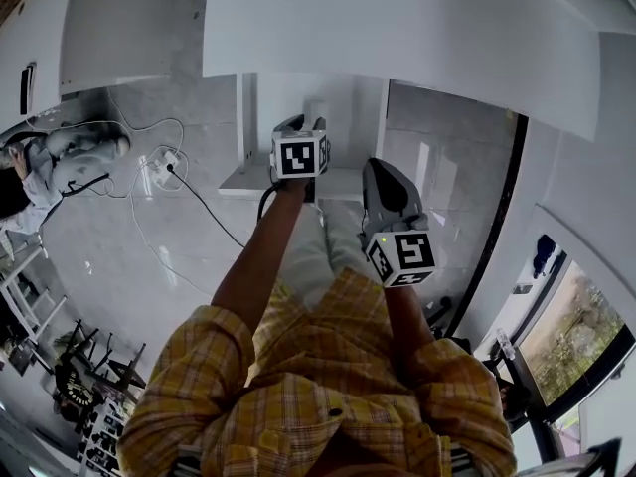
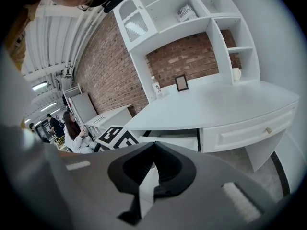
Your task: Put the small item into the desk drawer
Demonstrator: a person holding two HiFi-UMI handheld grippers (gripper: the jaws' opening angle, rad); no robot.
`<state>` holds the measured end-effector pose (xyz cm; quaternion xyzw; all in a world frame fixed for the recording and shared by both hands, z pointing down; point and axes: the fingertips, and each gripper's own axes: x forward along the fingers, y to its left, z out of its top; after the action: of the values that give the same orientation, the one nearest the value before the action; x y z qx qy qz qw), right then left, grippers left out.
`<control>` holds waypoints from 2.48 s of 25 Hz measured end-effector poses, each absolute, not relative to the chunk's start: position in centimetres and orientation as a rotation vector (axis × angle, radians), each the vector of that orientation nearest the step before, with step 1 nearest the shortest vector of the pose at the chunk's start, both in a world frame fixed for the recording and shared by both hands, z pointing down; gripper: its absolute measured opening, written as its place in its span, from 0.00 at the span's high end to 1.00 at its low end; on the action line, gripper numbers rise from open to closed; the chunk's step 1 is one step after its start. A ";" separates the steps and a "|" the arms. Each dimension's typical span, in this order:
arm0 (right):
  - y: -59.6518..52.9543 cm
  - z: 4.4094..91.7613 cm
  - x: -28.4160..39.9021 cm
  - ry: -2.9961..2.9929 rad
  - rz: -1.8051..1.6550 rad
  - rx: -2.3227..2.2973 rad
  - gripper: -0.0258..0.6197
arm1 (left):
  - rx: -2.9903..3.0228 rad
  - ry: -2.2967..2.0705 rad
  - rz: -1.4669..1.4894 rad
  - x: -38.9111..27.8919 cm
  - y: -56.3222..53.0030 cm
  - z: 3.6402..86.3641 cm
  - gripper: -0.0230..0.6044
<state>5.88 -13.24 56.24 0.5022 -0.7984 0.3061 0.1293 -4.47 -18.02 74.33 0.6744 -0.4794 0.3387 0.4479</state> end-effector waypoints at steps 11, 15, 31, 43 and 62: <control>-13.9 52.2 4.5 -2.383 0.858 1.445 0.96 | 1.767 -1.266 0.747 -5.4 -18.5 67.0 0.74; -13.6 50.2 4.8 -2.399 0.840 1.443 0.96 | 1.814 -1.326 0.713 -5.5 -18.2 63.3 0.82; -13.5 42.2 4.6 -2.463 0.704 1.502 0.96 | 2.077 -1.458 0.467 -6.0 -17.2 47.8 0.96; -13.7 36.4 3.8 -2.543 0.587 1.520 0.96 | 2.217 -1.524 0.372 -7.0 -15.2 39.8 0.96; -14.8 31.9 4.4 -2.592 0.500 1.560 0.96 | 2.344 -1.595 0.289 -7.6 -14.9 34.2 0.96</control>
<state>4.45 -14.77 31.91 0.5083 -0.8448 0.1630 0.0377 -7.62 -14.91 34.24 0.8137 -0.5538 0.1005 0.1451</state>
